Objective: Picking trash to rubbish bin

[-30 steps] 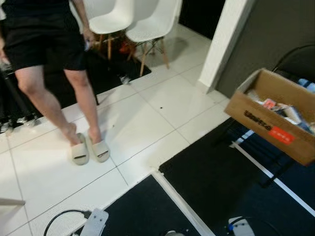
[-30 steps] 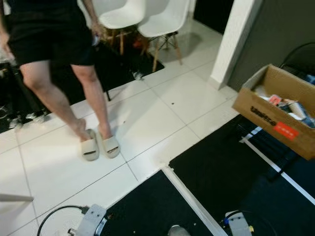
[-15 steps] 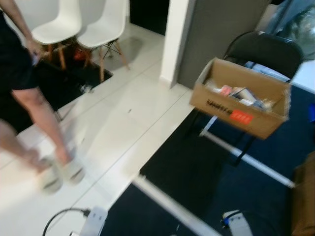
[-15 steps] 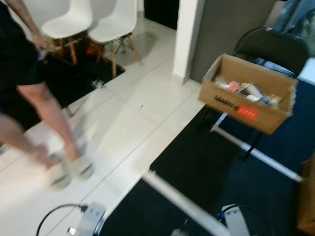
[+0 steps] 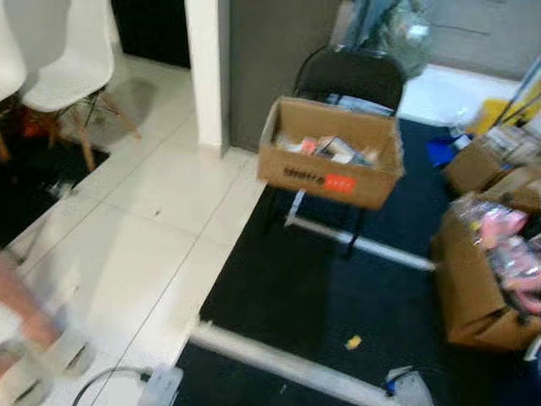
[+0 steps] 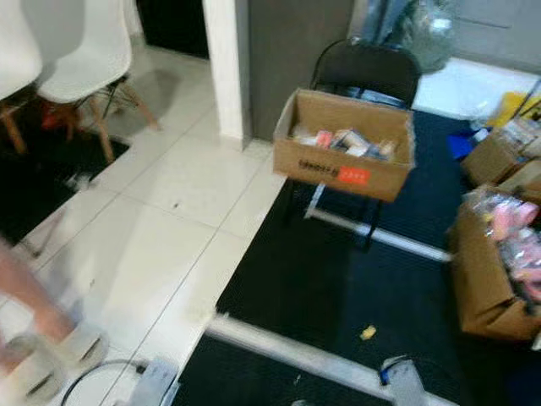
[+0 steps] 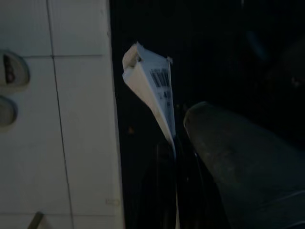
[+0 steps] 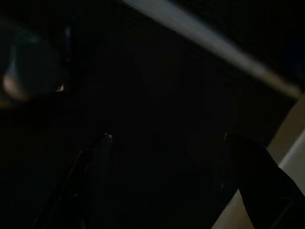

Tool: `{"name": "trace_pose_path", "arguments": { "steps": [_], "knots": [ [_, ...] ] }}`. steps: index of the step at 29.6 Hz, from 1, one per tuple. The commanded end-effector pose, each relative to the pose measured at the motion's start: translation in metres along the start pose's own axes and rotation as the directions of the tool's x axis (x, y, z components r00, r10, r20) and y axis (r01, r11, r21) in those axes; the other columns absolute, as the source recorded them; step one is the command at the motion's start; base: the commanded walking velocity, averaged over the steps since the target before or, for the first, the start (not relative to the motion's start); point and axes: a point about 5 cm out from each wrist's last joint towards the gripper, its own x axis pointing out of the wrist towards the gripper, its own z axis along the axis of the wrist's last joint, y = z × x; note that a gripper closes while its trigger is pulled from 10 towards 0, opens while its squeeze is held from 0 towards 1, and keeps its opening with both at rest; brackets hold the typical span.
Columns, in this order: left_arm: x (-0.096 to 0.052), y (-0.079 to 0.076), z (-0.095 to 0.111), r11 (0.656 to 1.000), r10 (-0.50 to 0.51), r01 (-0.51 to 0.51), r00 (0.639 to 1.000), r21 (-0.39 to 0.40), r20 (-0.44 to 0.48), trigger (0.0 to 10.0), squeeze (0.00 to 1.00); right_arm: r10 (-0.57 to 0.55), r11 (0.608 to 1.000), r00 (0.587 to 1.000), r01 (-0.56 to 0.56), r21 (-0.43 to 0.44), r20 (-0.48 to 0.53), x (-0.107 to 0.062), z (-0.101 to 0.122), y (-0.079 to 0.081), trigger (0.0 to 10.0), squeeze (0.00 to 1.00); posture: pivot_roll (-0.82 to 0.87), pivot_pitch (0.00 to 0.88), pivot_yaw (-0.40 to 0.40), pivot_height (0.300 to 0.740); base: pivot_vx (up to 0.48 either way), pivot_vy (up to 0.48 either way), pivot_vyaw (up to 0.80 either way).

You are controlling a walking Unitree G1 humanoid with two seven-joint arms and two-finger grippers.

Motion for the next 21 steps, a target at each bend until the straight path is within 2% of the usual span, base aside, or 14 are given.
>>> {"name": "trace_pose_path", "arguments": {
  "steps": [1, 6, 17, 21],
  "knots": [
    [-0.0018, -0.0061, -0.0173, 0.999, -0.009, 0.006, 0.998, -0.054, -0.061, 10.0, 0.0, -0.005, 1.0, 1.0, 0.005, 0.001, -0.015, -0.0005, -0.0047, -0.0022, 10.0, 0.0, -0.01, 0.101, 0.004, 0.74, 0.0, 0.0, 0.0],
    [-0.0023, -0.0041, -0.0186, 0.996, 0.01, -0.015, 0.998, -0.087, -0.061, 10.0, 0.0, -0.002, 1.0, 1.0, 0.002, 0.02, 0.0, -0.0004, -0.0024, -0.0019, 10.0, 0.0, -0.01, 0.108, 0.001, 0.74, 0.218, 0.0, 0.0],
    [-0.0024, -0.0037, -0.0193, 0.993, 0.016, -0.023, 0.998, -0.119, -0.064, 10.0, 0.0, 0.0, 1.0, 1.0, 0.0, 0.01, -0.003, -0.0001, -0.001, -0.0007, 10.0, 0.0, -0.02, 0.114, 0.003, 0.74, 0.345, 0.0, 0.0],
    [-0.0023, -0.0035, -0.0189, 0.992, 0.015, -0.023, 0.998, -0.122, -0.063, 10.0, 0.0, 0.001, 1.0, 1.0, -0.001, 0.028, -0.009, -0.0002, -0.0024, -0.0007, 10.0, 0.0, -0.02, 0.114, 0.003, 0.74, 0.356, 0.0, -0.8]
  ]
}}
